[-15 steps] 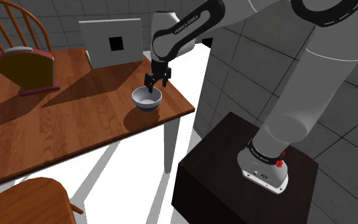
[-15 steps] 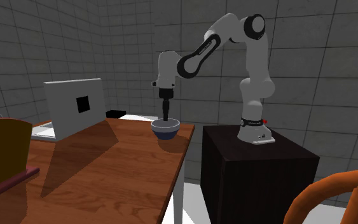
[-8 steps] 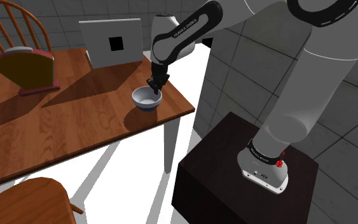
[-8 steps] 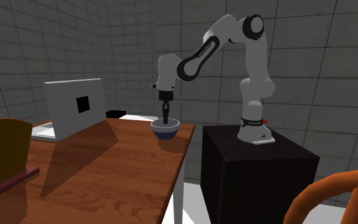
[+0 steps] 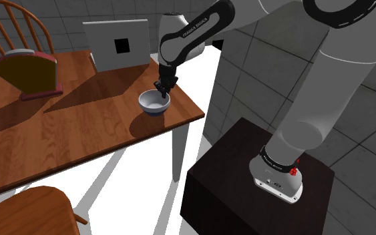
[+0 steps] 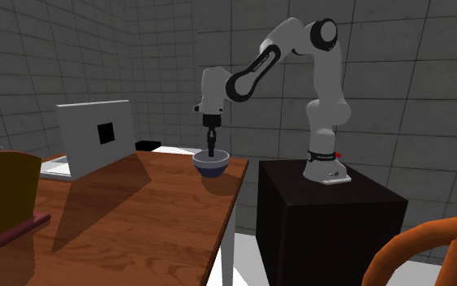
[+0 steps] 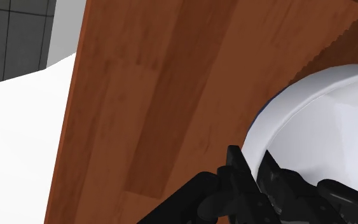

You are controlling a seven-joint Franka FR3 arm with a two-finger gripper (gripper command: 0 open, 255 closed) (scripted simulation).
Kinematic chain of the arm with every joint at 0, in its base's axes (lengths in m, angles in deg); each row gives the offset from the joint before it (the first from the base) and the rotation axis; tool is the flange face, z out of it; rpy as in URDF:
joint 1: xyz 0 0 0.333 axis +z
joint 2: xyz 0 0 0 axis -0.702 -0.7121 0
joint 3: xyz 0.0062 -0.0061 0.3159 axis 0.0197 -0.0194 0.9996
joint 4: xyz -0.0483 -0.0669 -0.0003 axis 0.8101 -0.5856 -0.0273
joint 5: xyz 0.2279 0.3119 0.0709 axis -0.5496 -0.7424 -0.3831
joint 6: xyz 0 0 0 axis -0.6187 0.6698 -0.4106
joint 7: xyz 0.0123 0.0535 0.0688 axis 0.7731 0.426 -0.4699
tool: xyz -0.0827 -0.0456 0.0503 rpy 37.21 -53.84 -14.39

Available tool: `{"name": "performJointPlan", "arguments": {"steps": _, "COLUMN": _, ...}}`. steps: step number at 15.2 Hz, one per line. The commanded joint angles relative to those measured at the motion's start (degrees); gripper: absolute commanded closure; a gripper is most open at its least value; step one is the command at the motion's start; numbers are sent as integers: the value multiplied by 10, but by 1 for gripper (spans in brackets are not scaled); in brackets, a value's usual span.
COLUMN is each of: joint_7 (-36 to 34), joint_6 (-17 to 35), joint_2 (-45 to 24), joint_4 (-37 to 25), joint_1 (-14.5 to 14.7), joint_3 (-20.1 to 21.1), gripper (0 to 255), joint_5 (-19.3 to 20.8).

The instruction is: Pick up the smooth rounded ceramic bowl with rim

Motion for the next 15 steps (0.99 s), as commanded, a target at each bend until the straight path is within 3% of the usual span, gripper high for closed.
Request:
{"name": "performJointPlan", "arguments": {"steps": 1, "joint_7": 0, "joint_6": -13, "joint_2": 9, "joint_4": -3, "joint_1": 0, "joint_3": 0, "gripper": 255, "joint_5": -1}}
{"name": "performJointPlan", "arguments": {"steps": 15, "joint_7": -1, "joint_6": -103, "joint_2": 58, "joint_4": -45, "joint_1": -1, "joint_3": 0, "gripper": 255, "joint_5": -5}}
